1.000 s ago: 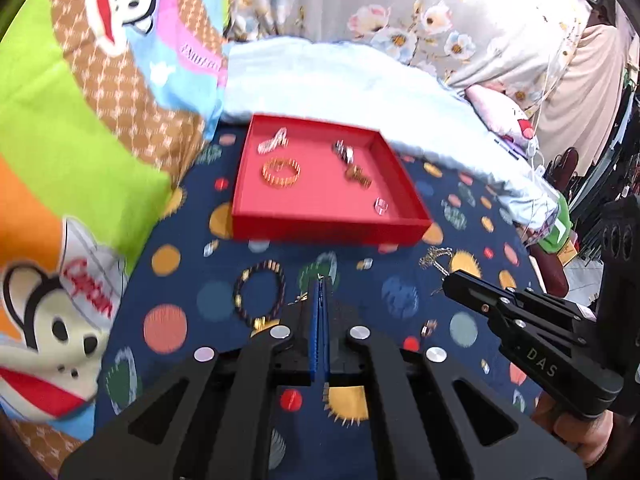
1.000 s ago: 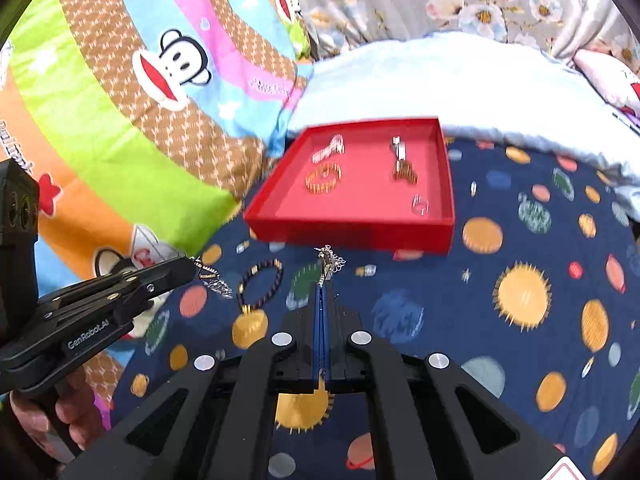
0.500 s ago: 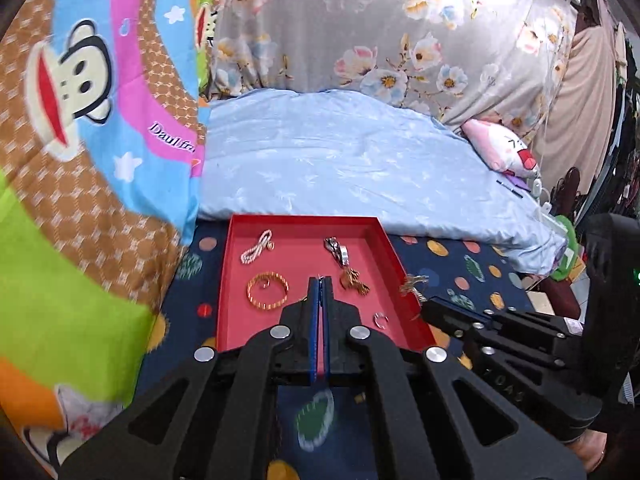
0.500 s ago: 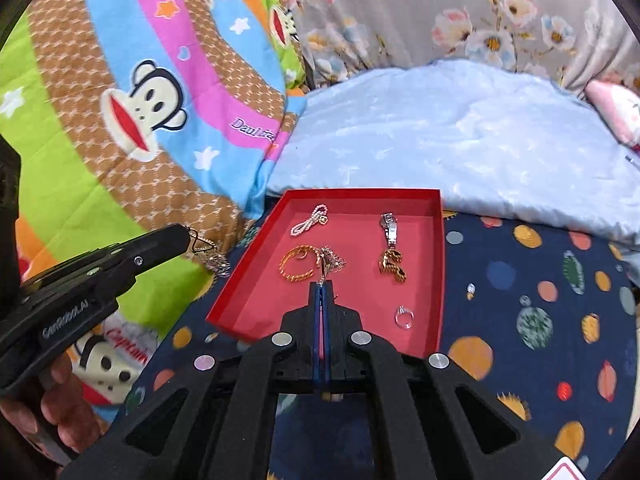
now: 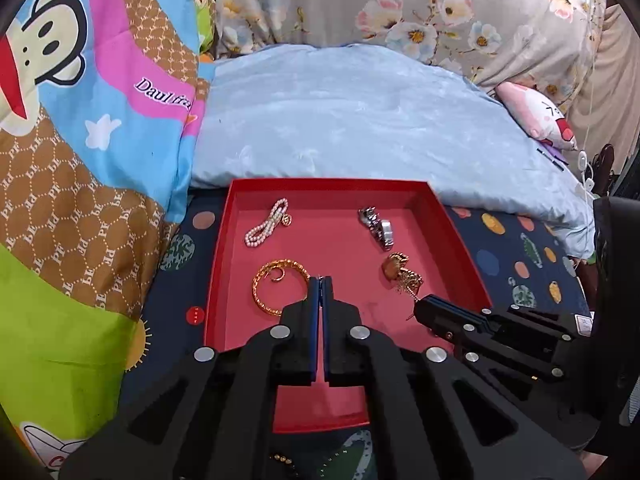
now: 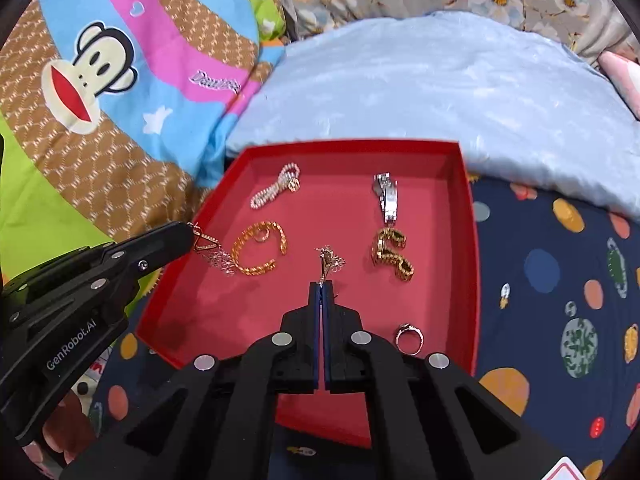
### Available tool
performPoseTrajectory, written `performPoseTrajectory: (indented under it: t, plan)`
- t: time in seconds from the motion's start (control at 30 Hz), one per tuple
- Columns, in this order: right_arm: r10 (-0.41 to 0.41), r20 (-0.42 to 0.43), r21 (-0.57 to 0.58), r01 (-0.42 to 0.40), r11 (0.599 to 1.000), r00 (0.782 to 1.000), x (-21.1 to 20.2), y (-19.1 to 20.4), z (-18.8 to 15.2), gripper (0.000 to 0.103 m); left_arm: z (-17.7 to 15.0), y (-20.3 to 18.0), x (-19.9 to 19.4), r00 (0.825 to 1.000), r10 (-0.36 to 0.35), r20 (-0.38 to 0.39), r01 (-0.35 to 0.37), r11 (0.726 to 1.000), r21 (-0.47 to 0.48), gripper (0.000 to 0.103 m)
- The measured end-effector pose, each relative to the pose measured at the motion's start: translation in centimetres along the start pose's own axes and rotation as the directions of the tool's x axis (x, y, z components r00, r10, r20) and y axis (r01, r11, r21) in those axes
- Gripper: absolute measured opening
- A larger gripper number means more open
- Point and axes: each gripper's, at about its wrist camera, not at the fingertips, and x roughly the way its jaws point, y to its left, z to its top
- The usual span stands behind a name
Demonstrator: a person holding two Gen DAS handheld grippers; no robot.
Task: Organize jewelry
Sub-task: 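Lower both necklaces into the red tray and open both tools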
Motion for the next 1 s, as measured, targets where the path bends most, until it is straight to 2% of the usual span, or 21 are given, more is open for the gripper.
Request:
performPoseTrajectory:
  t: [0.3,0.4,0.47,0.5,0.53,0.77,0.93,1.0]
  plan:
    - [0.006,-0.045,0.002,-0.006,1.0,0.999,2.2,0.0,-0.5,0.001,-0.8,0.9,1.9,0.998,0.033,-0.046,-0.034,0.999,-0.015,0.001]
    - [0.0,-0.043,0.002,0.001,1.0,0.999,2.1,-0.1,-0.7,0.005,-1.1,1.2,2.0,0.998,0.041,-0.046,-0.042,0.999,-0.024,0.003]
    - [-0.015,-0.027,0.004,0.016,1.0,1.0,1.5,-0.2,-0.8,0.013,-1.2,1.4,1.6,0.997,0.069,-0.029,-0.07,0.997,-0.03,0.021]
    - [-0.017,-0.022,0.01,0.017,1.0,1.0,1.1,-0.3,-0.8,0.015,-1.3,1.6,1.3,0.997,0.077,-0.025,-0.078,0.996,-0.037,0.041]
    - [-0.016,-0.01,0.017,0.016,1.0,1.0,0.5,-0.4,-0.8,0.019,-1.3,1.9,0.7,0.996,0.089,-0.013,-0.089,0.995,-0.054,0.048]
    - [-0.058,0.091,0.017,0.056,0.998,0.994,-5.8,-0.5,-2.1,0.039,-2.7,3.2,-3.6,0.995,0.102,0.017,-0.101,0.992,-0.081,0.048]
    - [-0.099,0.11,0.022,0.097,0.995,0.989,-9.6,-0.5,-5.5,0.05,-5.5,3.9,-6.7,0.992,0.124,0.01,-0.123,0.989,-0.082,0.051]
    - [-0.114,0.1,0.034,0.111,0.993,0.989,-10.8,-1.0,-7.4,0.051,-7.0,4.1,-7.8,0.99,0.143,0.008,-0.142,0.987,-0.069,0.053]
